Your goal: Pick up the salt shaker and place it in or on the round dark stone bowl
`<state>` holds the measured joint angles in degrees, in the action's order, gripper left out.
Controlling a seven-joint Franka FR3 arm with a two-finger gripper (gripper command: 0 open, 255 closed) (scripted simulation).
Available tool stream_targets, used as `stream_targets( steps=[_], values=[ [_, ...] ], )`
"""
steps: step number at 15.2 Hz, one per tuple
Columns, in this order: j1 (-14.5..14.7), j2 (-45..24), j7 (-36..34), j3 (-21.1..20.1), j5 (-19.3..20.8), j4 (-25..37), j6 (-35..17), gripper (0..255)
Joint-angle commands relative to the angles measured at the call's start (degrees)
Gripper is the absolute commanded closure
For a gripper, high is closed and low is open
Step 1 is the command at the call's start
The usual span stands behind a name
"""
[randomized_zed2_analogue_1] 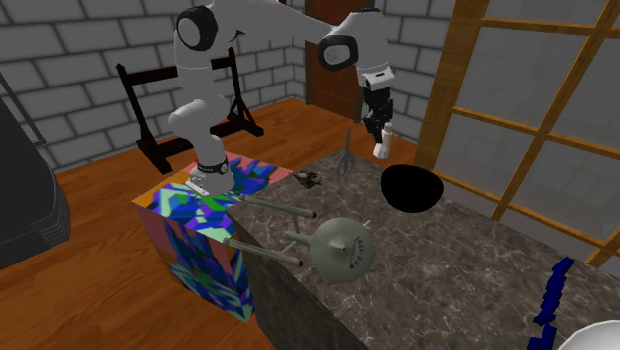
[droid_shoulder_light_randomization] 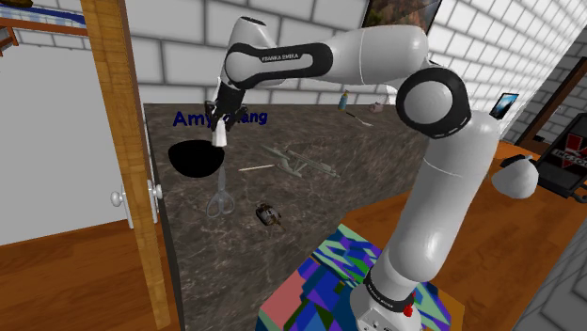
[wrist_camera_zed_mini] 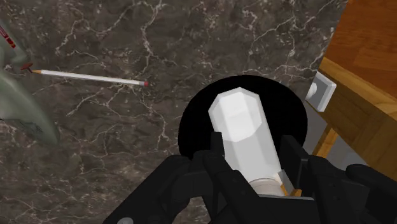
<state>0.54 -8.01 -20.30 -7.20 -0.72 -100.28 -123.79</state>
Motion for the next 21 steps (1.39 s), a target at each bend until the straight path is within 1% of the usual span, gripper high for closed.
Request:
stream_targets(
  steps=[1, 4, 7, 14, 21],
  values=[
    [0.42, -5.54, -0.69, -0.07, 0.93, 7.57, 2.03, 255],
    [1.28, -13.53, -1.43, 0.01, 2.09, 19.55, 6.06, 255],
    [2.43, -22.74, -1.9, 0.22, 3.13, 34.21, 11.54, 255],
    [2.22, -22.31, -1.88, 0.29, 3.08, 28.13, 5.88, 255],
    [2.1, -22.74, -1.9, 0.36, 3.16, 23.4, 0.74, 255]
  ],
)
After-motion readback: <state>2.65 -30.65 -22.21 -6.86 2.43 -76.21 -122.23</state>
